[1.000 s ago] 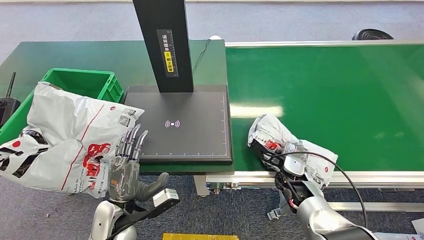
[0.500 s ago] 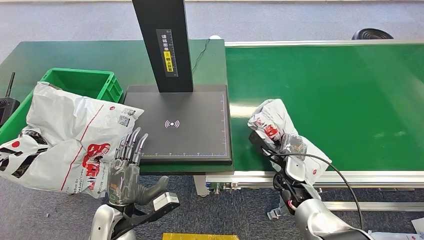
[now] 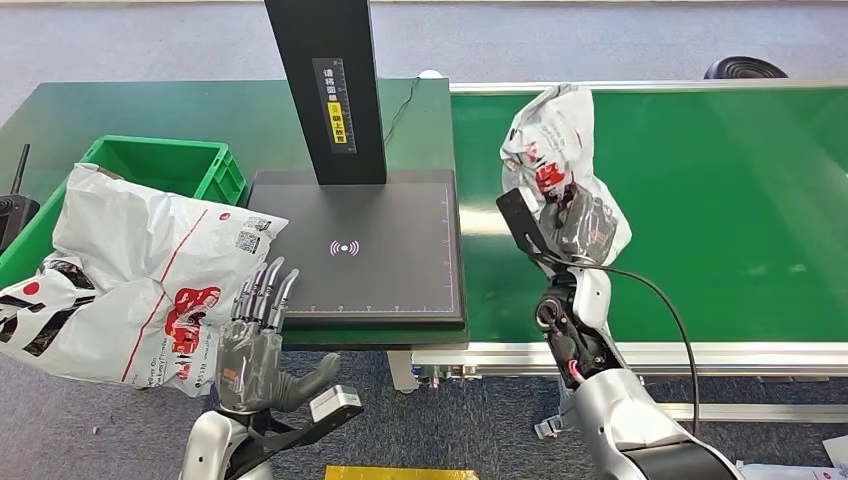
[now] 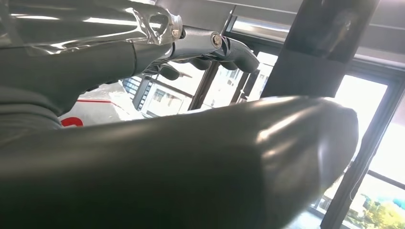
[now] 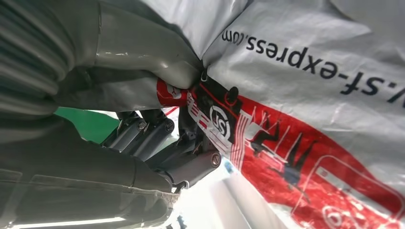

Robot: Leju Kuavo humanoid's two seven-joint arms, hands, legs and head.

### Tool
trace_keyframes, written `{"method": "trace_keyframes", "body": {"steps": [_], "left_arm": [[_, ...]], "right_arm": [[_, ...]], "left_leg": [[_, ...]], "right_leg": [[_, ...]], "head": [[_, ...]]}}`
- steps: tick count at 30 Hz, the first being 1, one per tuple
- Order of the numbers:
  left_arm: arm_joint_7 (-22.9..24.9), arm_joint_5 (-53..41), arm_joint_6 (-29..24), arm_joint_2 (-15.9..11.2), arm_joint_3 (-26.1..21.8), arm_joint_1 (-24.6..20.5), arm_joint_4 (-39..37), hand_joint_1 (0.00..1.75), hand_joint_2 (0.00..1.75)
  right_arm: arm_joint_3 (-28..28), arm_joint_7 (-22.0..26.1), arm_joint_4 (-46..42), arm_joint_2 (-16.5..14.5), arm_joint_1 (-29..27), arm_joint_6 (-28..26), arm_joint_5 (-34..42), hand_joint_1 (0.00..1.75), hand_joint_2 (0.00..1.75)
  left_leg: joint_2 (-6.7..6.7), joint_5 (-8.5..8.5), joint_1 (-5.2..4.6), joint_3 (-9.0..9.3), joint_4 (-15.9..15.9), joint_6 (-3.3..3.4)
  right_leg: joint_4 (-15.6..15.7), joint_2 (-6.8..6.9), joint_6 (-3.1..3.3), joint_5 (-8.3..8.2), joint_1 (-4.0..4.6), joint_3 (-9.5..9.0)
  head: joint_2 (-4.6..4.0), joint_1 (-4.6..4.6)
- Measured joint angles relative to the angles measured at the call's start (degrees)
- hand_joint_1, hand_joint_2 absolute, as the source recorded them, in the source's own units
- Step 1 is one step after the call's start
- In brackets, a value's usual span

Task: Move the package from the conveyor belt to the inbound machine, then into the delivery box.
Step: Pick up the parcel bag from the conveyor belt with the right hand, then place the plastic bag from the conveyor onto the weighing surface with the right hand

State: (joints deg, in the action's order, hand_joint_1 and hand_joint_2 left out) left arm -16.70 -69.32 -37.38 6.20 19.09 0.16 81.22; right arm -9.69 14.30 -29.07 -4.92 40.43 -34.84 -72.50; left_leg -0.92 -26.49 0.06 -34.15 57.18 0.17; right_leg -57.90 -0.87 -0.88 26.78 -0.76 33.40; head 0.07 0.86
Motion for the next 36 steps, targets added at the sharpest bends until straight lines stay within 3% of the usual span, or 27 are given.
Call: {"method": "trace_keyframes", "body": {"steps": [8, 19, 27, 36], "left_arm": [[0.20, -0.01, -0.07, 0.22, -0.17, -0.02, 0.00, 0.00, 0.00], [0.21, -0.01, -0.31, 0.46, -0.99, -0.09, 0.00, 0.00, 0.00], [1.45, 1.20, -1.20, 0.91, -2.39, -1.44, 0.34, 0.00, 0.00], [2.10, 2.15, -2.07, 0.84, -5.27, -1.67, 1.35, 0.00, 0.00]], "right_arm": [[-6.69, 1.39, -10.94, -1.72, -1.77, 1.54, 3.08, 1.75, 1.75], [-11.44, 3.39, -14.14, -2.14, -2.25, 3.20, 5.51, 1.75, 1.75], [-21.89, 7.61, -14.54, -6.18, -3.54, 8.00, 6.64, 1.75, 1.75], [-32.58, 10.93, -14.01, -7.11, -4.92, 11.76, 9.16, 1.75, 1.75]], "left_leg": [[-0.01, 0.00, 0.01, -0.01, -0.01, -0.01], [0.04, -0.01, 0.01, -0.05, -0.01, -0.01], [0.13, -0.02, 0.11, -0.07, -0.03, -0.04], [0.11, -0.03, 0.11, -0.11, -0.03, -0.05]], "right_leg": [[0.00, -0.01, 0.01, 0.01, 0.02, 0.05], [0.00, -0.06, 0.02, 0.01, 0.02, 0.06], [-0.01, -0.12, 0.09, 0.05, 0.17, 0.13], [-0.01, -0.12, 0.10, 0.06, 0.15, 0.14]], "head": [[0.00, -0.01], [0.00, 0.00], [0.00, 0.00], [0.00, 0.01]]}}
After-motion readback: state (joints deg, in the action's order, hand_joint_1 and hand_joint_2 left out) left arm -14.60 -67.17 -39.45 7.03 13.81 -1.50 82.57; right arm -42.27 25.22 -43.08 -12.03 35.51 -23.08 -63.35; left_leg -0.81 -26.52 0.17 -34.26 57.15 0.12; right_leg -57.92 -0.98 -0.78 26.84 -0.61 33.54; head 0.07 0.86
